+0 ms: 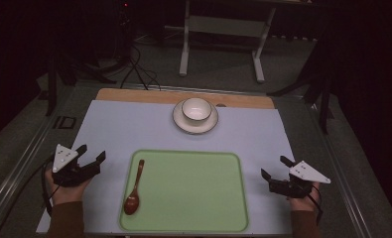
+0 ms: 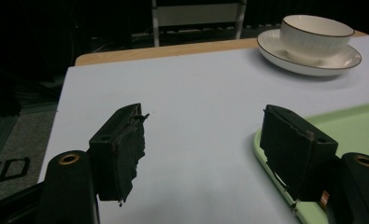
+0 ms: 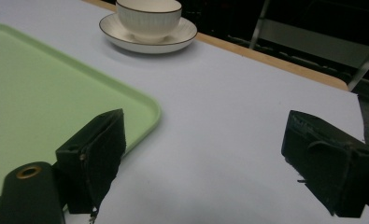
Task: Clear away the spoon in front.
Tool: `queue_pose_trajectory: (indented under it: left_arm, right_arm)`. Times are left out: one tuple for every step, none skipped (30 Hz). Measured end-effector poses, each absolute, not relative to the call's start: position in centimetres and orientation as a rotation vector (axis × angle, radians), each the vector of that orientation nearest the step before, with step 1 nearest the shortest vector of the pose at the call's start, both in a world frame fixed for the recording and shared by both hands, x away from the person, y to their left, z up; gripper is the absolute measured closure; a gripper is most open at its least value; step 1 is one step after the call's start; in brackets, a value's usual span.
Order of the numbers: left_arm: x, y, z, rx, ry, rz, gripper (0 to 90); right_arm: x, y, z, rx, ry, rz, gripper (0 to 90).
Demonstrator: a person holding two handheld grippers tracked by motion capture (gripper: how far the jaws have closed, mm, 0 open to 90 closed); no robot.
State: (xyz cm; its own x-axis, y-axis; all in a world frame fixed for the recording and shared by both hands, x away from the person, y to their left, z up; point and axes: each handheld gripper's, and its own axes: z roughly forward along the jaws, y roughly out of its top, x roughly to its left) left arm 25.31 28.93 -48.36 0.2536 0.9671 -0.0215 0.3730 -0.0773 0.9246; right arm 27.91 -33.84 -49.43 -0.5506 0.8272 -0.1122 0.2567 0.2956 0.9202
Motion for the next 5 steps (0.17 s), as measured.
queue_pose_trajectory:
  left_arm:
    - [25.30, 29.03, -48.37, 1.614, 1.271, 0.828, 30.3]
    - [25.29, 29.13, -48.38, 1.612, 1.273, 0.829, 30.3]
    - [25.29, 29.20, -48.40, 1.611, 1.275, 0.829, 30.3]
    - [25.30, 29.25, -48.40, 1.610, 1.277, 0.830, 30.3]
    - [25.29, 29.29, -48.40, 1.608, 1.281, 0.832, 30.3]
  right_arm:
    - [27.91, -33.90, -49.41, 0.963, 1.970, 1.247, 13.5]
    - [27.90, -33.96, -49.38, 0.966, 1.966, 1.255, 13.5]
    - [27.89, -34.01, -49.35, 0.967, 1.961, 1.262, 13.5]
    - [27.88, -34.06, -49.32, 0.966, 1.956, 1.263, 13.5]
    - [27.87, -34.09, -49.31, 0.966, 1.954, 1.264, 13.5]
